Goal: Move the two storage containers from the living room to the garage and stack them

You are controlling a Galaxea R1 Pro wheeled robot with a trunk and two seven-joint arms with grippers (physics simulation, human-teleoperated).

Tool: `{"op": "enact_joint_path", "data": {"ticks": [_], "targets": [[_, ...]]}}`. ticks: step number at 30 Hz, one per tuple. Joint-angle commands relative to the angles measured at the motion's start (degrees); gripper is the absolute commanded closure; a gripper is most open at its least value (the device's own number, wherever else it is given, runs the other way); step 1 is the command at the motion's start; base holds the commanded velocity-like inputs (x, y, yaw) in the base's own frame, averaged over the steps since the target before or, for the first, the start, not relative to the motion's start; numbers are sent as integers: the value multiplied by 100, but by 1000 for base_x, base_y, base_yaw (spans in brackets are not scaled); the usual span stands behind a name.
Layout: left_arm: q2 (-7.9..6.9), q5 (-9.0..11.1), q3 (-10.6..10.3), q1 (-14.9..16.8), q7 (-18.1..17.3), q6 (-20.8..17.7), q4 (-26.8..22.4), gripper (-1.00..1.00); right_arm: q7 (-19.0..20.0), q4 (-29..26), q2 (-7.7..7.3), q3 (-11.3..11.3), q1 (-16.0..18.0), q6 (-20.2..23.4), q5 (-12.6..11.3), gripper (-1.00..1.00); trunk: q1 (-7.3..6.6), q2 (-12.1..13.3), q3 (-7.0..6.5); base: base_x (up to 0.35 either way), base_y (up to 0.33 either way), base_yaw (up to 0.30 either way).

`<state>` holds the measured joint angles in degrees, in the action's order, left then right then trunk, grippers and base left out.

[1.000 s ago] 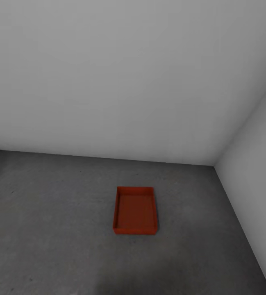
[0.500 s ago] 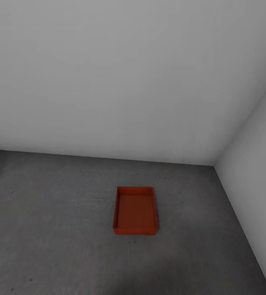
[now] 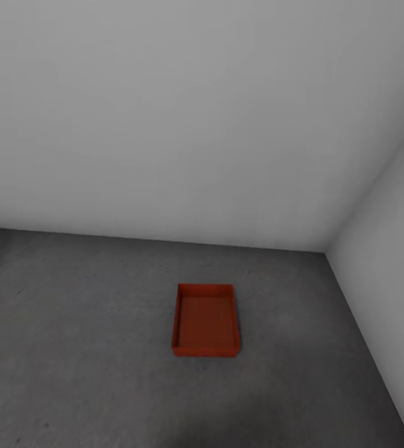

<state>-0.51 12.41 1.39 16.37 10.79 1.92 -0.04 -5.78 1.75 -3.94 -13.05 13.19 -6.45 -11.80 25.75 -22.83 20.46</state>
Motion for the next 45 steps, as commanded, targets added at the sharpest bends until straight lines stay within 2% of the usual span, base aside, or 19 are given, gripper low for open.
{"op": "enact_joint_path", "data": {"ticks": [1, 6, 9, 16, 19, 20, 26, 33, 45], "targets": [[3, 32, 11, -5, 8, 18, 4, -100, -2, 17, 33, -49, -50, -76, -45, -100, 3, -9, 0, 0, 0, 0], [-12, 33, 17, -31, 3, 23, 4, -100, -2, 15, 168, -49, -195, -138, -29, -100, 3, -9, -42, 0, 0, 0], [-4, 38, 18, -50, -2, 36, 4, -100, -2, 17, 198, -49, -248, -144, -26, -100, 3, -9, -69, 0, 0, 0], [-2, 60, 18, -98, -51, 45, 4, -100, 7, 16, 229, -54, -401, -176, -19, -100, 3, -9, -134, 0, 0, 0], [-2, 60, 18, -101, -208, 45, 4, -100, 9, 12, 222, -50, -410, -179, -17, -100, 3, -9, -162, 0, 0, 0], [-24, 67, 19, -106, -534, 41, 4, -100, 15, 10, 226, -55, -414, -181, -16, -100, 3, -9, -171, 0, 0, 0], [-26, 68, 20, -139, -577, 45, 4, -100, 21, 13, 227, -57, -414, -175, -16, -100, 3, -9, -227, 0, 0, 0], [-11, 63, 17, -191, -578, 53, 4, -100, 220, 17, 228, -49, -414, -155, -24, -100, 3, -9, -293, 0, 0, 0], [-11, 65, 19, -195, -578, 54, 4, -100, 235, 18, 231, -51, -414, -151, -25, -100, 3, -9, -405, 0, 0, 0]]}}
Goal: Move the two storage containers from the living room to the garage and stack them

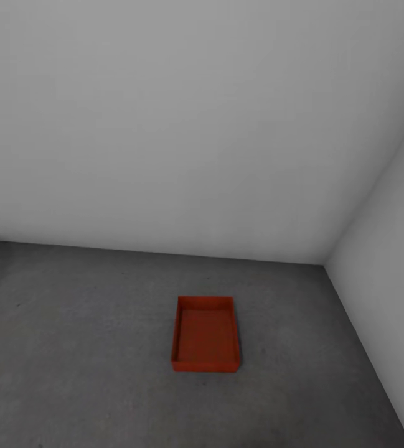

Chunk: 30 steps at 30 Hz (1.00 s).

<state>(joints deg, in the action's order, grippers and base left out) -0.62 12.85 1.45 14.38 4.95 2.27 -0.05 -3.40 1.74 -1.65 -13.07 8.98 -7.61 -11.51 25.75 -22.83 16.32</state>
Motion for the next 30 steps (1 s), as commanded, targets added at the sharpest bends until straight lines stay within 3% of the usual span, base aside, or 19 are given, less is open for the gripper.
{"op": "enact_joint_path", "data": {"ticks": [1, 30], "targets": [[1, 19, 9, 4, 6, 19, 5, -100, -3, 19, 4, -48, 8, -34, -54, -100, 3, -9, -1, 0, 0, 0], [9, 17, 5, 4, 6, 19, 5, -100, 103, 11, -1, -47, 8, -56, -62, -100, 3, -9, -272, 0, 0, 0]]}}
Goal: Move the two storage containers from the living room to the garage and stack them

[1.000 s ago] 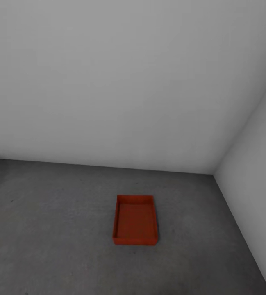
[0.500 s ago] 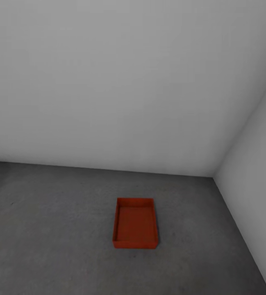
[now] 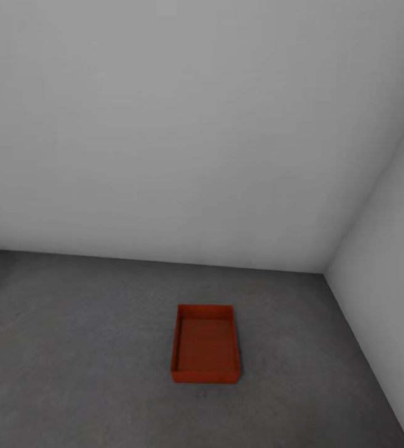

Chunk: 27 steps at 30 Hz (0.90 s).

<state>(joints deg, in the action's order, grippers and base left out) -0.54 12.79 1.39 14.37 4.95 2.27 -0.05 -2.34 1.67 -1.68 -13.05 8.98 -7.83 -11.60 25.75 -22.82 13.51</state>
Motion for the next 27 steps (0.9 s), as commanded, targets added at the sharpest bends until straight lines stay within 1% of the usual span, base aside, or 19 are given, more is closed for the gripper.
{"op": "enact_joint_path", "data": {"ticks": [1, 20, 24, 27], "targets": [[1, 22, 11, 4, 6, 19, 5, -100, -3, 19, 2, -49, 8, -30, -56, -100, 3, -10, 0, 0, 0, 0], [20, 14, 10, 4, 2, 16, 5, -100, -3, 26, 1, -49, 8, -26, -62, -100, 3, -10, -177, 0, 0, 0], [64, 6, 10, 4, -2, -5, 5, -100, -3, 26, 1, -49, 8, -26, -62, -100, 3, -10, -215, 0, 0, 0], [71, 5, 10, 4, -2, -13, 5, -100, -3, 25, 1, -49, 8, -26, -62, -100, 3, -10, -243, 0, 0, 0]]}}
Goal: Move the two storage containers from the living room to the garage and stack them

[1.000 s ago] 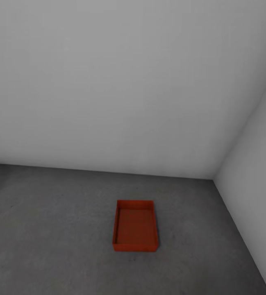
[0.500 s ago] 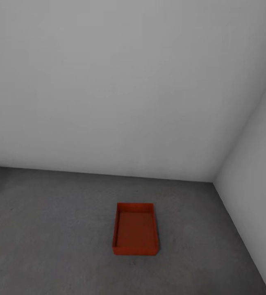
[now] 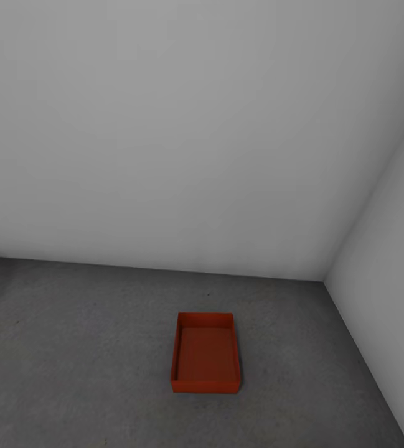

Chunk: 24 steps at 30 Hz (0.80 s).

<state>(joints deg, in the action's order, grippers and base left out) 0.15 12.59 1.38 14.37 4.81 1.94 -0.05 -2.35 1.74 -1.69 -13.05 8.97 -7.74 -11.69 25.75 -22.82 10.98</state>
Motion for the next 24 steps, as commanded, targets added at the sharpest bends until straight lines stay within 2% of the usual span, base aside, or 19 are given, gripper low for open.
{"op": "enact_joint_path", "data": {"ticks": [1, 24], "targets": [[2, 24, 11, 4, 11, 16, 5, -100, -3, 19, 2, -49, 8, -34, -53, -100, 3, -10, 1, 0, 0, 0], [-54, 21, 11, -53, -24, -30, 5, -100, -11, 11, -10, -49, 8, -42, -62, -100, 3, -10, -214, 0, 0, 0]]}}
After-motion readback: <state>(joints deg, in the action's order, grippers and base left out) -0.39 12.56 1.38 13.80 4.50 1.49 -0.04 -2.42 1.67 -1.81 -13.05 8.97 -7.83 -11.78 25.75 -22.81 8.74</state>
